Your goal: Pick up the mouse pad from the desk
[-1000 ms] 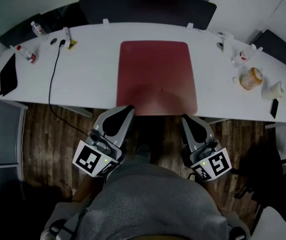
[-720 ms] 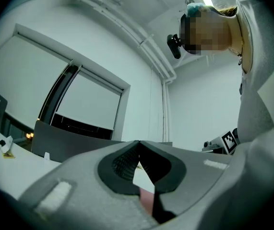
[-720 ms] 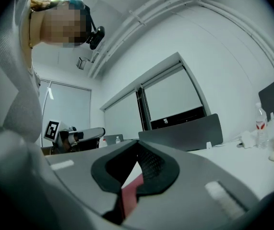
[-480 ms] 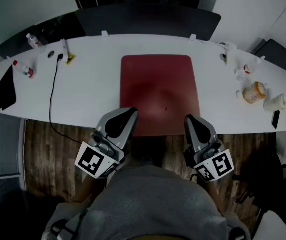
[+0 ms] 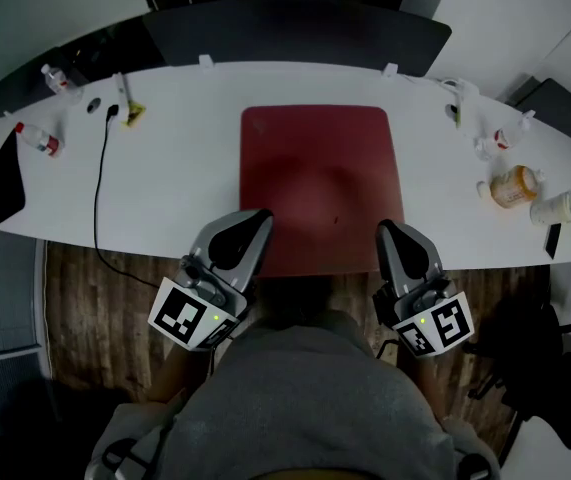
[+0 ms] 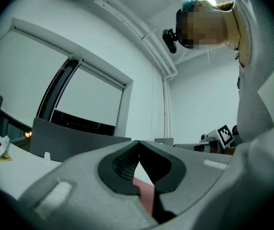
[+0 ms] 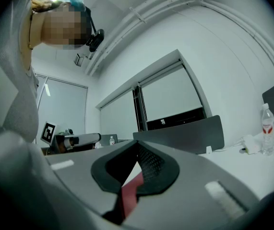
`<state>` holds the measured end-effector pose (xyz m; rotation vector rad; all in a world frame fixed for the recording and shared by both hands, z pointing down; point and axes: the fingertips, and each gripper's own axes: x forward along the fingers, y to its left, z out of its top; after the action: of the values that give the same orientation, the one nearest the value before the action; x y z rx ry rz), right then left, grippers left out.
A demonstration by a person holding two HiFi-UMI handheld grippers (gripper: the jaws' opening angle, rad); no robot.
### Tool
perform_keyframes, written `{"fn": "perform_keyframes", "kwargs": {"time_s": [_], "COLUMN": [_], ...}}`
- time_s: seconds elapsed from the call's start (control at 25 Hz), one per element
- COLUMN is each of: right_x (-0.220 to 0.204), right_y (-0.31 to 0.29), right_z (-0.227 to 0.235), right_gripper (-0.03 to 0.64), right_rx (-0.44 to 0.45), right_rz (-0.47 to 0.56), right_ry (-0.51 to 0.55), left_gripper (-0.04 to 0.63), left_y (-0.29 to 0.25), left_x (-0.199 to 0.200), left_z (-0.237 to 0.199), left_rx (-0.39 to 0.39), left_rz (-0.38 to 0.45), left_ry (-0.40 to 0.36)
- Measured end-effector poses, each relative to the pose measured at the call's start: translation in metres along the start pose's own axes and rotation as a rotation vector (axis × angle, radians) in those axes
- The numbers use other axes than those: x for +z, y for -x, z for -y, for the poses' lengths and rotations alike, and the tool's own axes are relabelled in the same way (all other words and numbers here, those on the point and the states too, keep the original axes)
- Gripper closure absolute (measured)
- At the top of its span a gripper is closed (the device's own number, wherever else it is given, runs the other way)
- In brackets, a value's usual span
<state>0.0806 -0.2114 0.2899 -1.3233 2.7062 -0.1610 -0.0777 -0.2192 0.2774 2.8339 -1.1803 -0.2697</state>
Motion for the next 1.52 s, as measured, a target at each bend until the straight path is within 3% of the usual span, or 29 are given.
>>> {"fn": "perform_keyframes", "kwargs": {"time_s": [0.24,0.44,0.64,0.68,0.72,0.88,0.96,1.16,1.52], "right_x": [-0.004,-0.017,-0.029,-0.033,-0.039,-0.073,-0.091,-0.143,-0.213], "right_y": [0.006,0.008,0.009,0.008,0.008,0.005,0.006,0.015,0.029], "right_z": [0.014,0.03,0.031,0.028,0.026,0.017,0.016,0.023,0.04], "right_gripper": [0.615,0.615,0.606,0.563,0.538,0.417,0.349,0.254,0.16], "right_rx": [0.021,0.101,0.183,0.211,0.24,0.338,0.373,0.418,0.424], "right_rz": [-0.024,-0.083,-0.107,-0.119,-0.139,-0.255,-0.31,-0.504,-0.71], "right_ry": [-0.004,-0.004,-0.011,-0.011,-0.005,0.094,0.137,0.19,0.234], "left_gripper": [0.597,0.597,0.595,0.575,0.492,0.412,0.396,0.34,0.278], "left_y": [-0.002,-0.01,-0.008,-0.008,-0.008,-0.005,-0.005,-0.005,0.009], "left_x": [-0.012,-0.037,-0.051,-0.058,-0.066,-0.102,-0.118,-0.149,-0.217], "left_z": [0.002,0.008,0.019,0.024,0.028,0.032,0.03,0.026,0.023], "left_rx": [0.013,-0.037,-0.077,-0.109,-0.142,-0.202,-0.197,-0.196,-0.223], "left_rz": [-0.04,-0.128,-0.195,-0.225,-0.262,-0.398,-0.43,-0.502,-0.673], "left_ry": [0.001,-0.003,-0.083,-0.1,-0.116,-0.168,-0.174,-0.137,-0.081]}}
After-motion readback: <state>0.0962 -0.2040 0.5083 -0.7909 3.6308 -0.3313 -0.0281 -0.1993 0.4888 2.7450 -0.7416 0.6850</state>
